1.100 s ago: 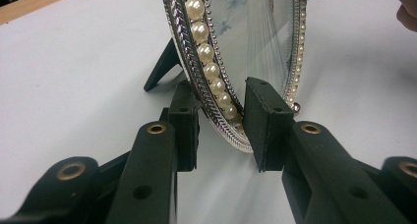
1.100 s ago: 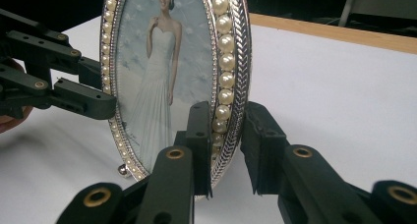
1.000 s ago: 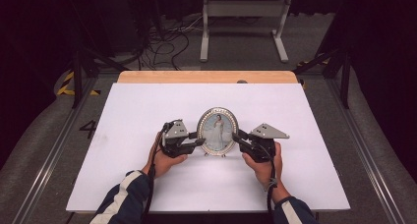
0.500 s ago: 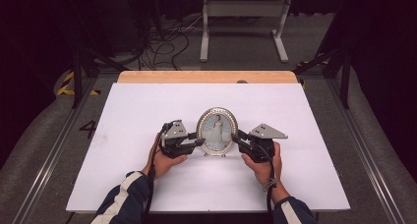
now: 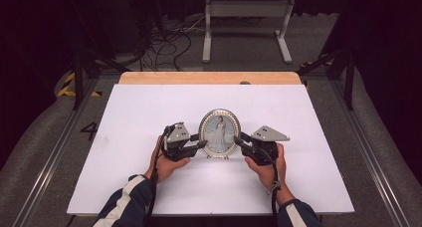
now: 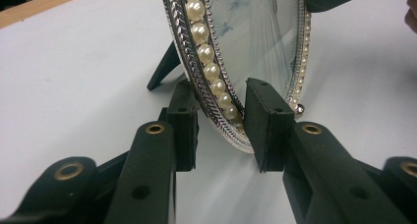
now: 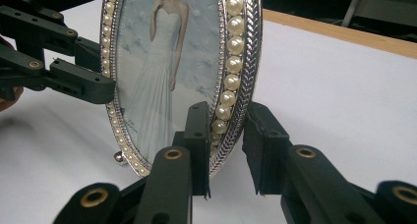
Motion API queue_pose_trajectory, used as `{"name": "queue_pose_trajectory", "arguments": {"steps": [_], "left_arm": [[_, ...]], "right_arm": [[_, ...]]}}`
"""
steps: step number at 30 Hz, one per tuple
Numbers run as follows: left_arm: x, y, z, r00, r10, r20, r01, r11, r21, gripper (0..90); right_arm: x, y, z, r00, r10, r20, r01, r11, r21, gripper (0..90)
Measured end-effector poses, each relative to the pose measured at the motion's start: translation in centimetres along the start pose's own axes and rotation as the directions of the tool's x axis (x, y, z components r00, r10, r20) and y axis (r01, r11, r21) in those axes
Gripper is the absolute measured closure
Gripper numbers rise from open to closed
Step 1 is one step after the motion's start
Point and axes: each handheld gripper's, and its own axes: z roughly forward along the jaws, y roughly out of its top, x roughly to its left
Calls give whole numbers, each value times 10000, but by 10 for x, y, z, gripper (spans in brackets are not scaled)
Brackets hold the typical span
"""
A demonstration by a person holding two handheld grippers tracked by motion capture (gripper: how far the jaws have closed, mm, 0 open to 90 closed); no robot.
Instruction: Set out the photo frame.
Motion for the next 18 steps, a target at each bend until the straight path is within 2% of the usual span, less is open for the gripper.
{"name": "queue_pose_trajectory", "arguments": {"steps": [7, 9, 18], "left_arm": [[0, 1, -2, 9998, 98, -145, -99, 9999, -60, 652], [-1, 1, -3, 9995, 264, -197, -264, 9997, -6, 639], [-4, 3, -4, 9981, 494, -369, -491, 9988, 77, 610]], "right_arm": [[1, 0, -1, 9996, -290, 20, 290, 9995, 119, 726], [1, 0, -2, 9994, -337, 17, 337, 9993, 167, 725], [-2, 0, -2, 9991, -410, -88, 413, 9986, 332, 689]]}}
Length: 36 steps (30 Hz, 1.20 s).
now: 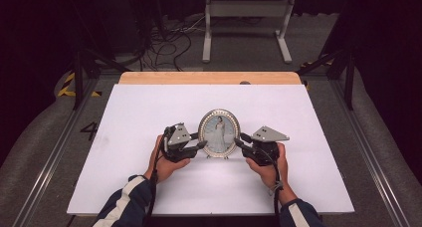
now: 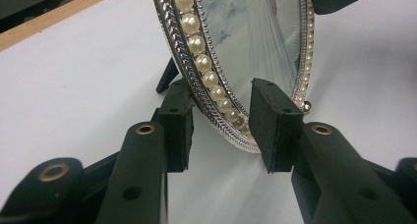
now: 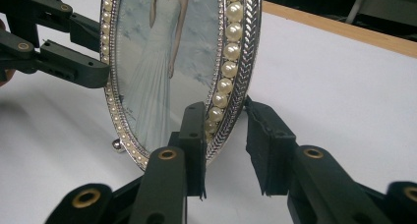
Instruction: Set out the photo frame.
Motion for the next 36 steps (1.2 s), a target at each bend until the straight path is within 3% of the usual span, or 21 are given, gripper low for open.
{"name": "queue_pose_trajectory", "arguments": {"steps": [3, 28, 36], "left_arm": [[-1, 1, -1, 9998, 184, -72, -184, 9998, 56, 582], [-1, 1, -12, 9984, 522, -219, -518, 9985, 177, 573], [-1, 0, -17, 9971, 698, -315, -686, 9969, 388, 486]], "right_arm": [[-1, 0, 0, 10000, -22, -7, 22, 10000, 32, 662], [-4, -1, -4, 9983, -587, 41, 585, 9978, 327, 603], [-3, -3, -4, 9958, -912, -8, 912, 9944, 534, 481]]}}
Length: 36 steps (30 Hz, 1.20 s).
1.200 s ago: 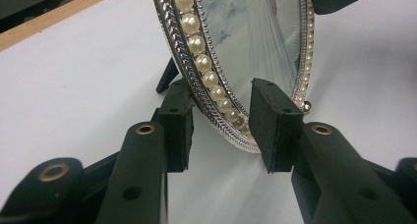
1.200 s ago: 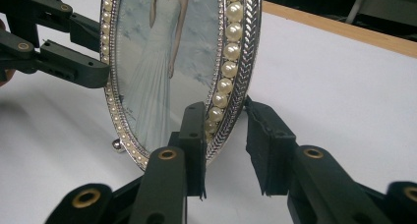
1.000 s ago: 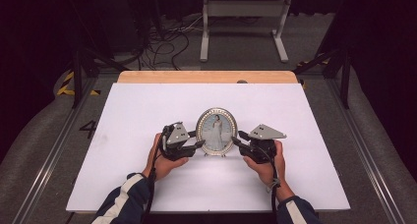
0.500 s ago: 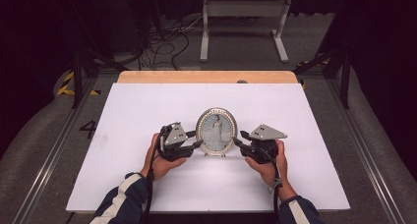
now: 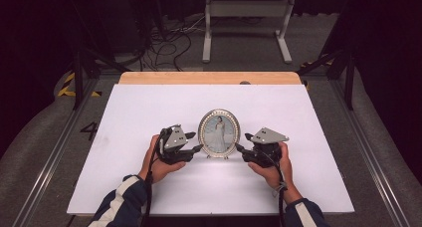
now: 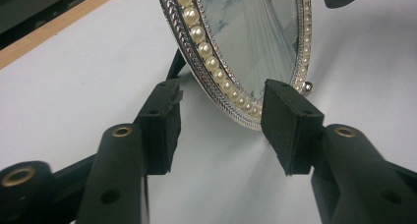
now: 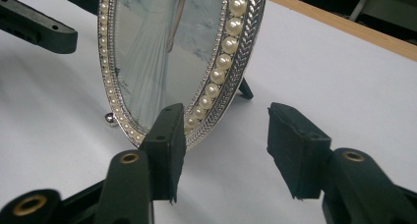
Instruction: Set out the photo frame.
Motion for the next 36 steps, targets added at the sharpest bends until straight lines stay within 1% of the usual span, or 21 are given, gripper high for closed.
{"name": "queue_pose_trajectory", "arguments": {"steps": [3, 4, 6, 8, 9, 10, 11, 12, 14, 16, 18, 20, 21, 23, 25, 27, 30, 32, 33, 34, 36], "left_arm": [[0, -1, -3, 10000, 26, -63, -25, 10000, 24, 453], [-1, -1, -4, 9999, 43, -102, -43, 10000, 51, 453], [-1, -2, -5, 9997, 118, -225, -115, 9998, 151, 416], [-2, -2, -7, 9993, 126, -341, -120, 9997, 194, 351], [-3, -3, -7, 9986, 164, -508, -153, 9996, 225, 320], [-3, -3, -8, 9979, 205, -608, -186, 9994, 307, 320], [-3, -3, -8, 9975, 230, -663, -204, 9990, 387, 300], [-3, -4, -9, 9971, 270, -710, -242, 9989, 404, 258], [-3, -4, -12, 9964, 284, -796, -249, 9987, 443, 245], [-2, -5, -13, 9968, 238, -766, -209, 9990, 389, 207], [-1, -7, -16, 9968, 147, -789, -124, 9995, 302, 169], [-1, -9, -18, 9972, 67, -741, -49, 9997, 242, 140], [-1, -9, -18, 9972, 67, -741, -49, 9997, 242, 129], [-1, -10, -18, 9975, 62, -709, -45, 9997, 244, 120], [-2, -11, -19, 9978, 112, -659, -98, 9997, 218, 102], [-2, -11, -19, 9985, 191, -523, -182, 9997, 184, 91], [-4, -12, -20, 9978, 549, -375, -539, 9982, 271, 69], [-6, -12, -21, 9976, 623, -291, -614, 9977, 285, 54], [-6, -12, -21, 9976, 623, -291, -614, 9977, 285, 55], [-7, -12, -22, 9969, 709, -333, -699, 9971, 288, 55], [-8, -13, -24, 9965, 739, -387, -729, 9970, 263, 59]], "right_arm": [[1, 0, 0, 10000, -12, 13, 12, 10000, 13, 454], [1, 0, 0, 10000, -24, -5, 24, 10000, -18, 426], [2, 0, 0, 9999, -72, 99, 71, 10000, 51, 388], [3, 0, 1, 9998, -181, -24, 182, 9998, 108, 335], [3, -1, 1, 9997, -242, -60, 243, 9996, 141, 321], [3, -1, 1, 9997, -242, -60, 243, 9996, 141, 321], [4, -1, 1, 9994, -320, -103, 322, 9994, 151, 311], [5, -1, 0, 9987, -498, -84, 499, 9986, 184, 291], [6, 0, 0, 9983, -578, -82, 580, 9981, 202, 282], [7, -1, 0, 9979, -632, -160, 635, 9978, 180, 262], [7, -1, 0, 9975, -693, -118, 696, 9973, 222, 229], [7, -2, 0, 9983, -588, -45, 589, 9981, 174, 206], [6, -2, 1, 9986, -532, -8, 532, 9984, 170, 178], [6, -2, 0, 9989, -470, -46, 471, 9988, 133, 165], [5, -2, 0, 9991, -408, -90, 408, 9991, 60, 139], [5, -3, 0, 9992, -343, -215, 343, 9994, 5, 124], [5, -4, 0, 9988, -230, -439, 225, 9997, -118, 106], [6, -4, -1, 9983, -296, -505, 288, 9994, -175, 98], [6, -4, -1, 9983, -296, -505, 288, 9994, -175, 98], [6, -4, -1, 9982, -349, -484, 342, 9993, -160, 98], [7, -5, 0, 9985, -456, -316, 454, 9990, -58, 103]]}}
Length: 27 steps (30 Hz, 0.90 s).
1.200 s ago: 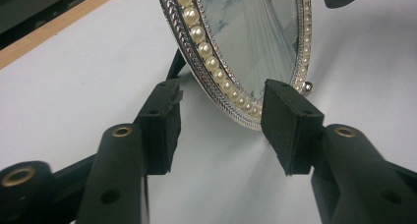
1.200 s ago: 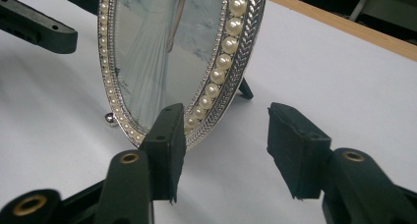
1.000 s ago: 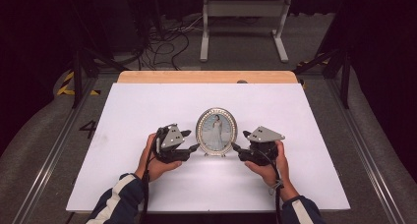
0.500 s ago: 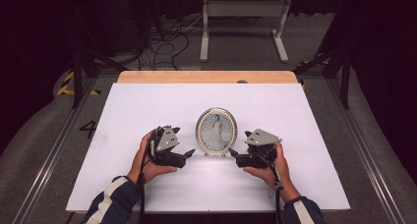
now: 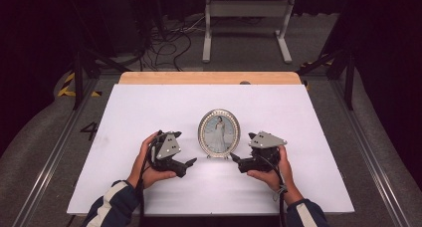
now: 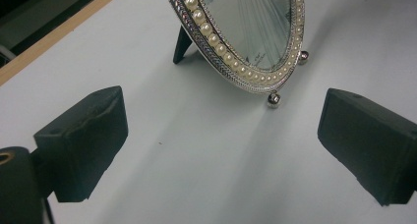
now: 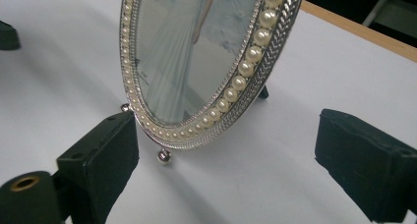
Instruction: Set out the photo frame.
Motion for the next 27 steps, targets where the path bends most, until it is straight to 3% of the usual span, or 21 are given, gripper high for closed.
{"name": "queue_pose_trajectory", "arguments": {"steps": [11, 27], "left_arm": [[1, -11, -13, 9996, 0, -270, 8, 9996, 281, 58], [6, -35, -36, 9977, -31, -671, 72, 9982, 603, 56]], "right_arm": [[-4, -6, -4, 9991, -31, 431, 14, 9992, 400, 104], [-9, -18, -19, 9920, -665, 1069, 610, 9967, 536, 116]]}}
